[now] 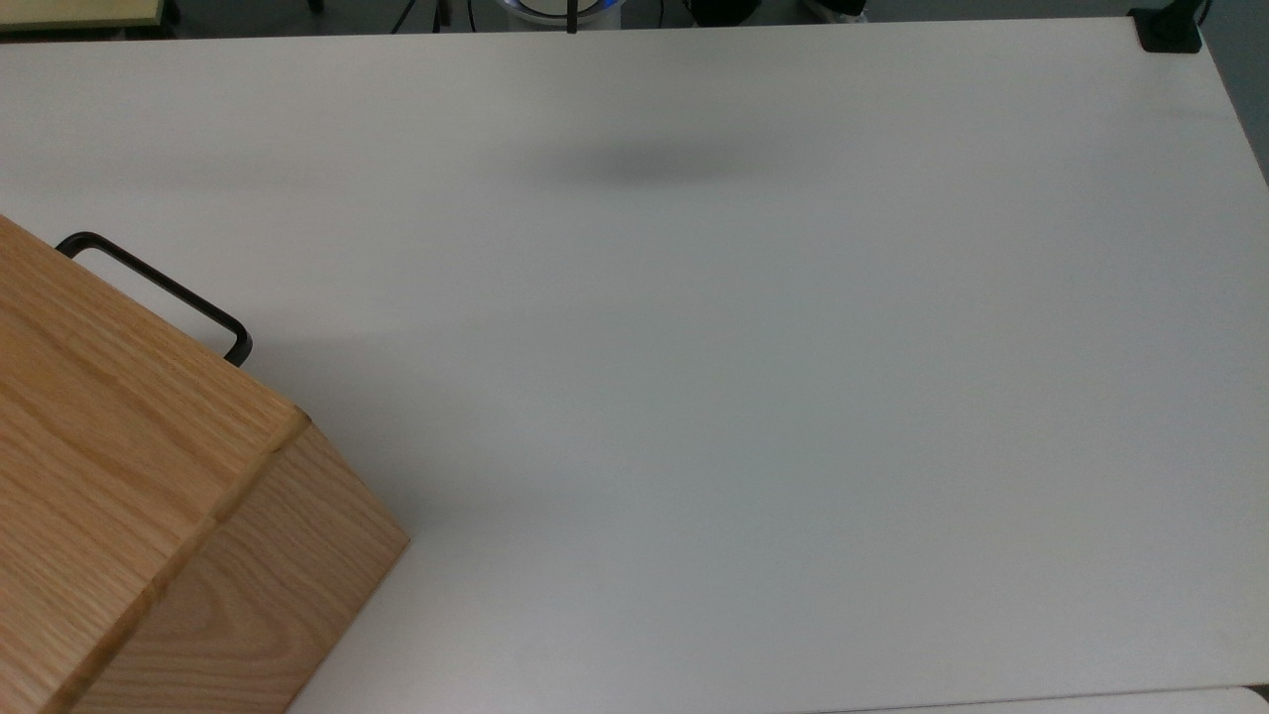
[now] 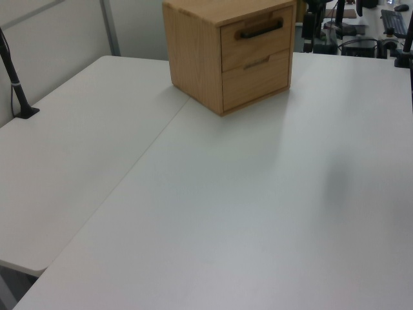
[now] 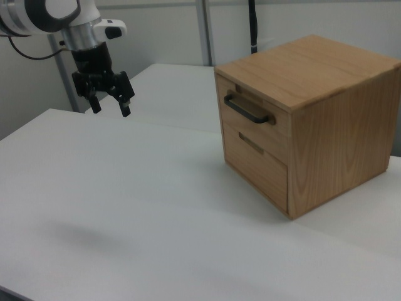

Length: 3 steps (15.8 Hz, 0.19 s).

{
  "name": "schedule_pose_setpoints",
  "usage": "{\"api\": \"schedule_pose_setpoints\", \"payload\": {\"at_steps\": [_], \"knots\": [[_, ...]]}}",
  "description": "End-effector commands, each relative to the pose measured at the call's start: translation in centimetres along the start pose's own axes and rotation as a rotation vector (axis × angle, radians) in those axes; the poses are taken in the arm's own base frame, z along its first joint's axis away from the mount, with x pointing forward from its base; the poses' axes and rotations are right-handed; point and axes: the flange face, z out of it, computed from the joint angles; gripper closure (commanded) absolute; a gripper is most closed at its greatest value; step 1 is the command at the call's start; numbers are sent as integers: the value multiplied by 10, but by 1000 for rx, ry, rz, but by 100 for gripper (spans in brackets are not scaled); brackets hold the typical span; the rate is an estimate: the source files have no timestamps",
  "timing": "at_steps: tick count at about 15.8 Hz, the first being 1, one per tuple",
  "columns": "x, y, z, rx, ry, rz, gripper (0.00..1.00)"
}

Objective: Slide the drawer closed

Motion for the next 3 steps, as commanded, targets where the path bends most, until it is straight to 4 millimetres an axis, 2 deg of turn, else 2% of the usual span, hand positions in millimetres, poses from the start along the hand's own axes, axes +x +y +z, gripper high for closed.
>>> {"api": "schedule_pose_setpoints", "payload": {"at_steps": [1,3], "knots": [[3,4,5,16,18,-44,0],[3,3,5,19,17,-39,0]]}}
